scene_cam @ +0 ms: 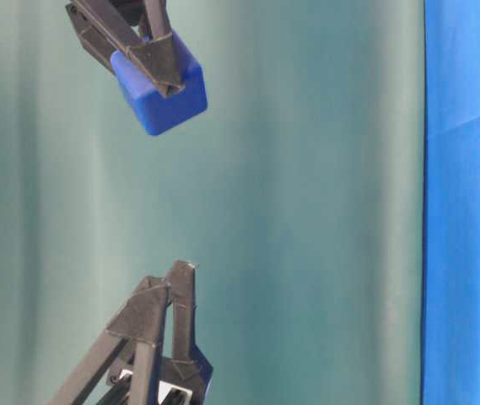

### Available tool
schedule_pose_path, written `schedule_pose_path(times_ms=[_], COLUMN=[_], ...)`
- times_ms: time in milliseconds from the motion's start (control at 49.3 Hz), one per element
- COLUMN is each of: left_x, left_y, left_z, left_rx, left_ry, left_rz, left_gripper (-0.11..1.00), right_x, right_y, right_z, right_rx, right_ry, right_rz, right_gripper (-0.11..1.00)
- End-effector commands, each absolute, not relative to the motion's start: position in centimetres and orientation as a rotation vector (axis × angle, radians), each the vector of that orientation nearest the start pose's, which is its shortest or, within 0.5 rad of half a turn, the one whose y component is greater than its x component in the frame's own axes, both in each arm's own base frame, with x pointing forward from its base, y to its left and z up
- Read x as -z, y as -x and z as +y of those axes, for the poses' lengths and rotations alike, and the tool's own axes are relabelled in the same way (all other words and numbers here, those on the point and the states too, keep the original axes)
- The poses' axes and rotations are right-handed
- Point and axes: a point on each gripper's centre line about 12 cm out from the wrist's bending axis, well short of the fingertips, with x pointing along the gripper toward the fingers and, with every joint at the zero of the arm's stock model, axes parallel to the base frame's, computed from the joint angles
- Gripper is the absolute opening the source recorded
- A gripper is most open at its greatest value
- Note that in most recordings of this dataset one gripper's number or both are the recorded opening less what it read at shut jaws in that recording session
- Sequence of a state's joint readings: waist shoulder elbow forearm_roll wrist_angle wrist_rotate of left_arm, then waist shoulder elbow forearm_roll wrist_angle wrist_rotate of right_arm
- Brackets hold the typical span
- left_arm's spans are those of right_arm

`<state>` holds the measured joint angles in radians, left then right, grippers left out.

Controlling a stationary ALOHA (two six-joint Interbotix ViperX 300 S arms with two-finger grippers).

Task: Handover the blue block to the right arm after grasping it with the left arm, then place it in the designated position.
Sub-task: 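Pull the cube away rightward with the right gripper, then rotate the right gripper downward and lower the cube toward the table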

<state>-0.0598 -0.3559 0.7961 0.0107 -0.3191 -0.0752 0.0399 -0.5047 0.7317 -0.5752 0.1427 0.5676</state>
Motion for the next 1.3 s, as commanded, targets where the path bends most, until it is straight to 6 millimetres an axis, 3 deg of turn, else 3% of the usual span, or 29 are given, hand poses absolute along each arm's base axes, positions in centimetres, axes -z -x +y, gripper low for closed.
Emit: schedule_pose_path(times_ms=[0,790,1277], left_x=[-30.0,-30.0,-30.0], left_y=[-33.9,-33.9,-33.9], left_z=[-2.1,-2.1,-2.1], left_rx=[0.063,0.063,0.063], left_ry=[0.060,0.061,0.061], left_rz=[0.082,0.083,0.080], left_gripper=[0.93,0.93,0.93], right_x=[-32.0,-31.7,-29.2], right_y=[-31.0,-30.9,-29.5], right_z=[0.4,0.4,1.4], right_rx=[0.035,0.040,0.106], right_ry=[0.022,0.016,-0.009], right_rz=[0.321,0.335,0.575], right_gripper=[0.52,0.52,0.52])
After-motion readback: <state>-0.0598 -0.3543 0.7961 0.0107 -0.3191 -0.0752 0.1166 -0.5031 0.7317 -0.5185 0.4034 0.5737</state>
